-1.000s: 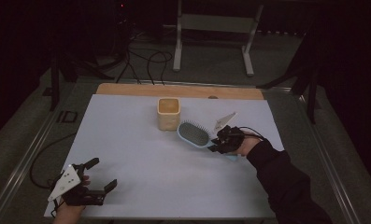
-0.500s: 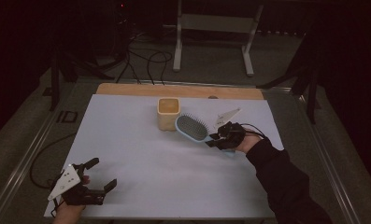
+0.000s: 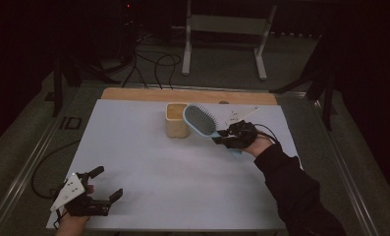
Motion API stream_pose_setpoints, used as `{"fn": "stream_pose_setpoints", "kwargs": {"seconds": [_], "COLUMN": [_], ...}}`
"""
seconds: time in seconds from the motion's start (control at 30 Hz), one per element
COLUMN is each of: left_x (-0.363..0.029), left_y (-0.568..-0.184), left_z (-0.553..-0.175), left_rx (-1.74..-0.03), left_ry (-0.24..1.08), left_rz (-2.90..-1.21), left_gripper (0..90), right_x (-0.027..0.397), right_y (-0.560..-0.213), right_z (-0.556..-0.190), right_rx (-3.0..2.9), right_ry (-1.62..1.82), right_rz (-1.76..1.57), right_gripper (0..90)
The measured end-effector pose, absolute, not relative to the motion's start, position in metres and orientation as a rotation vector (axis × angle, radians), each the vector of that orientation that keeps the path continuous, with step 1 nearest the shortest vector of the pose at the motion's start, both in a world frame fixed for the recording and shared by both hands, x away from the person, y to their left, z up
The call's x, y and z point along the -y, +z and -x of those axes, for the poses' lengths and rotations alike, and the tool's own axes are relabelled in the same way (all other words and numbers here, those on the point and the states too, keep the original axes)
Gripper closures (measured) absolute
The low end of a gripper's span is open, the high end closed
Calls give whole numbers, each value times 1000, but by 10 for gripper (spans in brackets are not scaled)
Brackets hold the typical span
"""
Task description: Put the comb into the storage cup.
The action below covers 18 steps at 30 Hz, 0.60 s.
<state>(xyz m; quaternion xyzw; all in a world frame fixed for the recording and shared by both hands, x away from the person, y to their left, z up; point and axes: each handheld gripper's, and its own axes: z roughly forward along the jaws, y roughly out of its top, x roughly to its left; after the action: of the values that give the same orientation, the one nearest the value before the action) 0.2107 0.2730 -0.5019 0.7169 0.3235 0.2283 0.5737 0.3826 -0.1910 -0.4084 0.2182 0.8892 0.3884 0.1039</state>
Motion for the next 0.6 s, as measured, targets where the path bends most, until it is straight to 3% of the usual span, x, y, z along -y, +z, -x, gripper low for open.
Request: {"fn": "stream_pose_setpoints", "kwargs": {"seconds": [0.6], "left_x": [-273], "left_y": [-502], "left_z": [-210], "left_rx": [-758], "left_ry": [538], "left_rz": [-1683], "left_gripper": [0], "right_x": [176], "right_y": [-392], "right_z": [-389], "right_rx": [-2380], "right_ry": [1241], "right_rz": [-767], "right_gripper": [698]}}
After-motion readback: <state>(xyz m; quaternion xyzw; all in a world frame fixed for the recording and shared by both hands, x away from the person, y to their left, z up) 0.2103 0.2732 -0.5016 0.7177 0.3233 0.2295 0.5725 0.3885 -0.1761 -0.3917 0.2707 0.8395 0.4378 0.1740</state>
